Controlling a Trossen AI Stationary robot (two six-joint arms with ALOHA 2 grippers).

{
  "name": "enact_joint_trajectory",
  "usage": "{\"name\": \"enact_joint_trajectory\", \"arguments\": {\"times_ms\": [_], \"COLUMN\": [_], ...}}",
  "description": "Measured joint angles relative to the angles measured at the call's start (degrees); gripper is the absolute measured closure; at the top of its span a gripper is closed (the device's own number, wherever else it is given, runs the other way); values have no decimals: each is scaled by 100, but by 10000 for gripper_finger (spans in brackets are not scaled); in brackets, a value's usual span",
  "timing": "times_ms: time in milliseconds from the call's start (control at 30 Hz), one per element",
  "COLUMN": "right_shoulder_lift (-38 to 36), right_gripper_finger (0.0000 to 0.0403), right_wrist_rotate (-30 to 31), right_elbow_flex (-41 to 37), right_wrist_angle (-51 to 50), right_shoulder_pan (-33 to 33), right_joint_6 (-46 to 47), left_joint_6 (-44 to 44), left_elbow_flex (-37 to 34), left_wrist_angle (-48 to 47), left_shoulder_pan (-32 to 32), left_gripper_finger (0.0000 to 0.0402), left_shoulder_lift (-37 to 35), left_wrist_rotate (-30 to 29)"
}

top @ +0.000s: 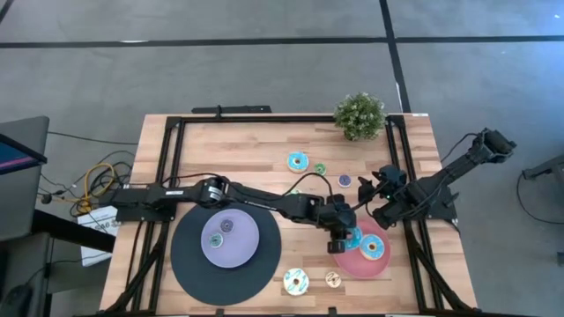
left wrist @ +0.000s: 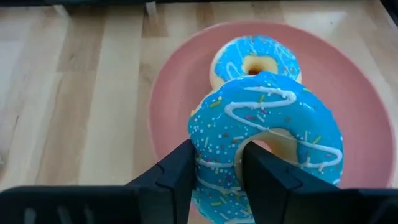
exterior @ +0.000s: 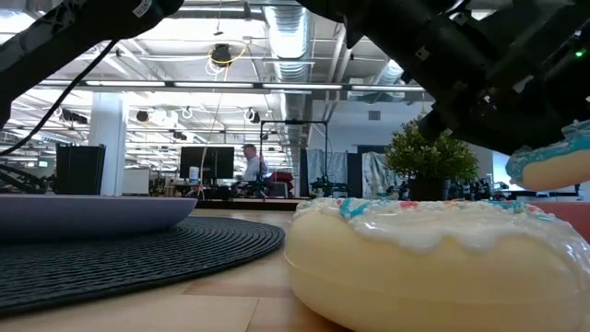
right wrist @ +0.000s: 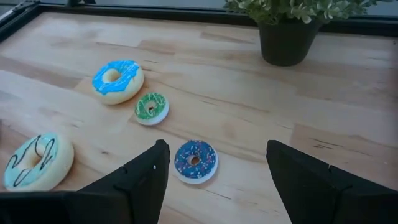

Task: Pick & Place donuts
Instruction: Put the left large blue donut on the pink plate

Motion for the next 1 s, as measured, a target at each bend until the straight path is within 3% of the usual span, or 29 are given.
{"name": "enact_joint_trajectory", "arguments": {"times_ms": [233, 633, 1000], "right_shoulder_lift": [-3, 1, 1], "right_gripper_finger": [143, 143, 143], "right_wrist_rotate": [14, 8, 8], "right_elbow_flex": [1, 1, 1], "right_wrist_angle": [88, 143, 147], "right_shoulder_pan": [2, 2, 2], "right_joint_6": [6, -139, -147], "left_joint_6": [-281, -513, -790], "left_elbow_flex": [-17, 92, 120], "left_wrist_angle": [176, 32, -275], "left_shoulder_pan": [-4, 4, 13], "left_gripper_finger": [285, 285, 285], "left_shoulder_lift": [317, 277, 275], "left_wrist_rotate": [586, -90, -65]}}
